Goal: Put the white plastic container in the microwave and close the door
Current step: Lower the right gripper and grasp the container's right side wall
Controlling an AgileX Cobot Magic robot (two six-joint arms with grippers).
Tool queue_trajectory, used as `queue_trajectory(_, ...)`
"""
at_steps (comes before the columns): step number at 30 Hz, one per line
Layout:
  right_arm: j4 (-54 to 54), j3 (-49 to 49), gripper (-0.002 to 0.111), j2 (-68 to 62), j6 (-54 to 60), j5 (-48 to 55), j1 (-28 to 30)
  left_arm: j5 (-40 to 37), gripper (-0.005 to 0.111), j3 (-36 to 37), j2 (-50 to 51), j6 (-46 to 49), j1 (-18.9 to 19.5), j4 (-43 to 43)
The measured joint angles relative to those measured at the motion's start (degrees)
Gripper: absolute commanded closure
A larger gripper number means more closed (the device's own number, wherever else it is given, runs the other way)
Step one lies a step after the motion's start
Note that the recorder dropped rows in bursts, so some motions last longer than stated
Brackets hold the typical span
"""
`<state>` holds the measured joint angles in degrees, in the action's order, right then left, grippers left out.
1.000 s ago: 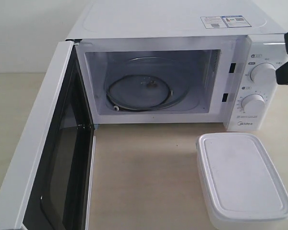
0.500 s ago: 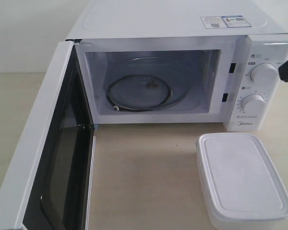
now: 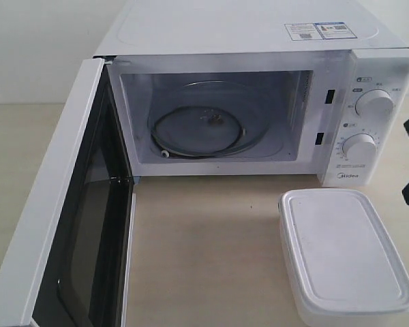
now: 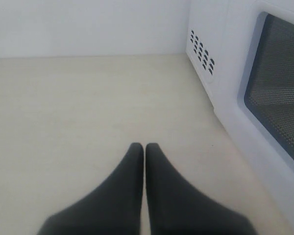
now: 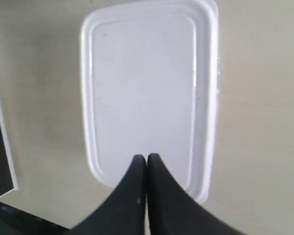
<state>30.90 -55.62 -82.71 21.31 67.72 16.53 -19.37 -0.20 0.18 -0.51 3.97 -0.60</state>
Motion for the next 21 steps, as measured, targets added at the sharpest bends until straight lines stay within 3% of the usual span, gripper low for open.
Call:
queue_trajectory(6,-2.58,0.34,0.103,-4.79,-1.18,-3.07,0.0,0.0,0.103,0.0,0.0,0.0,0.0,0.0)
queue_trajectory(8,-2.58,0.34,0.089,-6.32,-1.34,-3.21,0.0,0.0,0.103,0.0,0.0,0.0,0.0,0.0)
queue_trajectory(11,-2.58,0.34,0.053,-8.76,-1.34,-3.21,0.0,0.0,0.103,0.0,0.0,0.0,0.0,0.0)
queue_trajectory(14,-2.46,0.34,0.028,-11.01,-0.64,-3.7,0.0,0.0,0.103,0.0,0.0,0.0,0.0,0.0)
queue_trajectory(21,0.95,0.77,0.042,-14.01,3.49,-4.58,0.0,0.0,0.103,0.0,0.0,0.0,0.0,0.0)
